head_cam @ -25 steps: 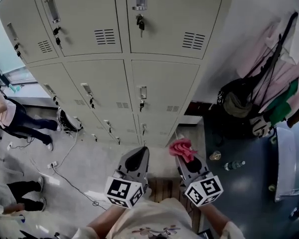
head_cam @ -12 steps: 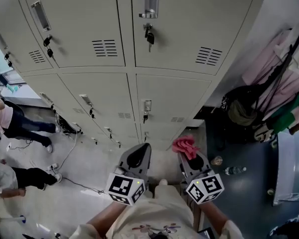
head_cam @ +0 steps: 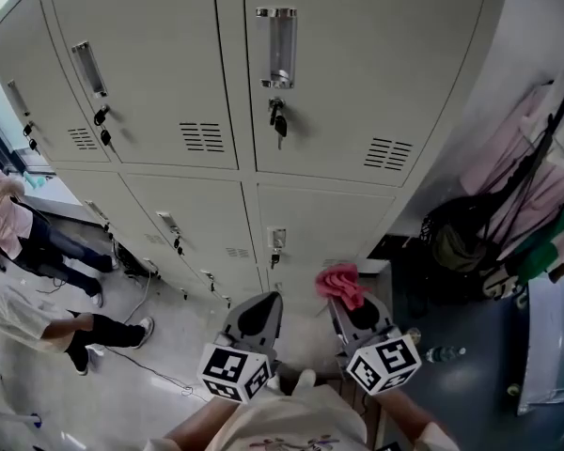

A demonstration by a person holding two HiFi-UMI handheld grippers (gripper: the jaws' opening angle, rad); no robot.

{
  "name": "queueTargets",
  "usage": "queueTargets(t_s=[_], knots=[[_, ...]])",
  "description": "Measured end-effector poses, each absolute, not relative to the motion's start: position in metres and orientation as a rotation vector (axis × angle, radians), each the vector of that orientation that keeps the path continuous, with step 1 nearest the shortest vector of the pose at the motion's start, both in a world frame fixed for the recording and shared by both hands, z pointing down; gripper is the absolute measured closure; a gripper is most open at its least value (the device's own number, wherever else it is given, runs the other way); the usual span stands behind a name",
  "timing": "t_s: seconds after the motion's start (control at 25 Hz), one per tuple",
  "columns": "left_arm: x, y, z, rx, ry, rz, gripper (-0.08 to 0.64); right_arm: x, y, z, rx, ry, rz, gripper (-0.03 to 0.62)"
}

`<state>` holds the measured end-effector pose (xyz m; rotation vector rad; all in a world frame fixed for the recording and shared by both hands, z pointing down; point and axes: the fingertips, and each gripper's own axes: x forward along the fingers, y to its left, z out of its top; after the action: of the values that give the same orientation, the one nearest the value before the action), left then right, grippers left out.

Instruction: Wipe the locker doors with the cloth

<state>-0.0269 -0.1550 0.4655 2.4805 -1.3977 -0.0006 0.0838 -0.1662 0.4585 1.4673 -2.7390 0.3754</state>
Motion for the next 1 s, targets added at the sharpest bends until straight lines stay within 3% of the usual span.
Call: queueTargets(t_s=[1.0], knots=[[-0.004, -0.241, 0.358, 2.683, -1.275, -0.039, 0.555, 0.115, -0.255, 0.32, 1.559, -2.688, 0.001, 0.488]])
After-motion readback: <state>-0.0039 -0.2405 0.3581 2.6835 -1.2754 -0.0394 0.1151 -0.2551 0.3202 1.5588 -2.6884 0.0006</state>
